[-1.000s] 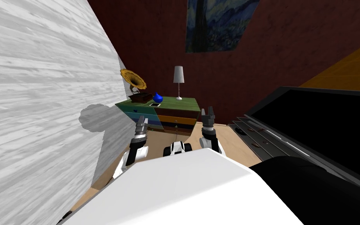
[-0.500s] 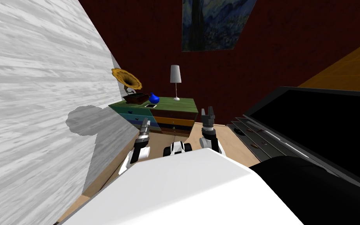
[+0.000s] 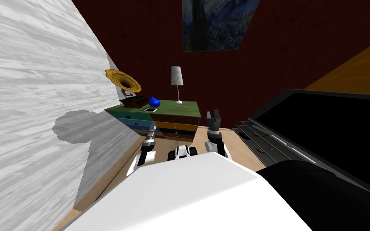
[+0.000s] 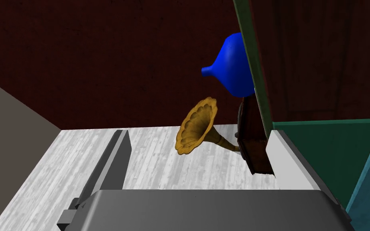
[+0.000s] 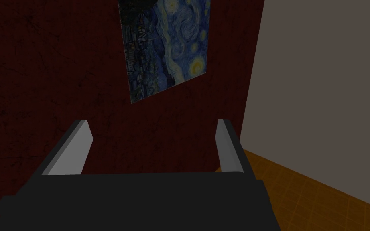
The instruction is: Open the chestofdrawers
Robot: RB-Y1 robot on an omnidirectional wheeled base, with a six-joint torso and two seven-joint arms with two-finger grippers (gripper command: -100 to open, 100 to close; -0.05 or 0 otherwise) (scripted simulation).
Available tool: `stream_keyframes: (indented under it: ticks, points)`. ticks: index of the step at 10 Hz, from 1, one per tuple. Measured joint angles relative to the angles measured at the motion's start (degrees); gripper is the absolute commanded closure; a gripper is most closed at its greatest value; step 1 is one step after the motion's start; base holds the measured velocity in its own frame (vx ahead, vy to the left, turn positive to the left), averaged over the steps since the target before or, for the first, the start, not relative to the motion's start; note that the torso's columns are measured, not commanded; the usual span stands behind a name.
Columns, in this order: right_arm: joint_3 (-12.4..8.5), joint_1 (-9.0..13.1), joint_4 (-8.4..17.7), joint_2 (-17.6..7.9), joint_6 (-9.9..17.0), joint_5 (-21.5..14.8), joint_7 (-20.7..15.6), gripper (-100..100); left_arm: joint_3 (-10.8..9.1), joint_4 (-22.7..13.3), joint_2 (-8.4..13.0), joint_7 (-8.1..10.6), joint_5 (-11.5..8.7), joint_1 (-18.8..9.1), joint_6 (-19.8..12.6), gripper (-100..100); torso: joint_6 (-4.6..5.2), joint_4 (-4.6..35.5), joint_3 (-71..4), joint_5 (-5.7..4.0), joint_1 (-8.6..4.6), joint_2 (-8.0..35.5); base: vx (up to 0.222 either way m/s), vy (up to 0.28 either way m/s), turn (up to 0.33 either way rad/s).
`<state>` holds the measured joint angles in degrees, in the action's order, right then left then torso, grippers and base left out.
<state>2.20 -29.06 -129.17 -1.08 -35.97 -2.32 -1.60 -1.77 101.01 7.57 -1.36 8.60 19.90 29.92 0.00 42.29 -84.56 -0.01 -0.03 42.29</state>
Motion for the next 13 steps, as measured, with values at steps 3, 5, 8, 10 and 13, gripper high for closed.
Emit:
stream_keyframes:
  ticks: [3, 5, 8, 10, 13]
  points:
    - [0.0, 0.0, 0.0, 0.0, 0.0, 0.0, 0.0, 0, 0.34, -3.88, -0.07, -0.94, 0.61, -0.92, 0.06, -100, 0.0, -0.01, -0.02, 0.01, 0.05, -0.03, 0.057, -0.106, -0.025]
    - [0.0, 0.0, 0.0, 0.0, 0.0, 0.0, 0.0, 0, 0.55, -6.39, 0.0, -1.49, 0.99, -1.44, -0.03, -100, 0.0, 0.0, 0.01, 0.02, 0.04, 0.02, 0.063, -0.113, -0.027]
    - [0.0, 0.0, 0.0, 0.0, 0.0, 0.0, 0.0, 0, 0.94, -10.53, -0.62, -2.5, 1.66, -2.3, 0.12, -100, 0.0, -0.01, -0.01, 0.01, 0.03, 0.0, 0.075, -0.111, -0.023]
    - [0.0, 0.0, 0.0, 0.0, 0.0, 0.0, 0.0, 0, 0.97, -13.53, -1.06, -2.97, 1.94, -3.08, 0.34, -100, 0.0, 0.02, 0.04, 0.03, 0.11, 0.06, 0.049, -0.083, -0.022]
    - [0.0, 0.0, 0.0, 0.0, 0.0, 0.0, 0.0, 0, 1.31, -16.79, -3.09, -3.79, 2.49, -3.64, 0.38, -100, 0.0, -0.01, -0.01, 0.0, -0.04, -0.02, 0.042, -0.077, -0.015]
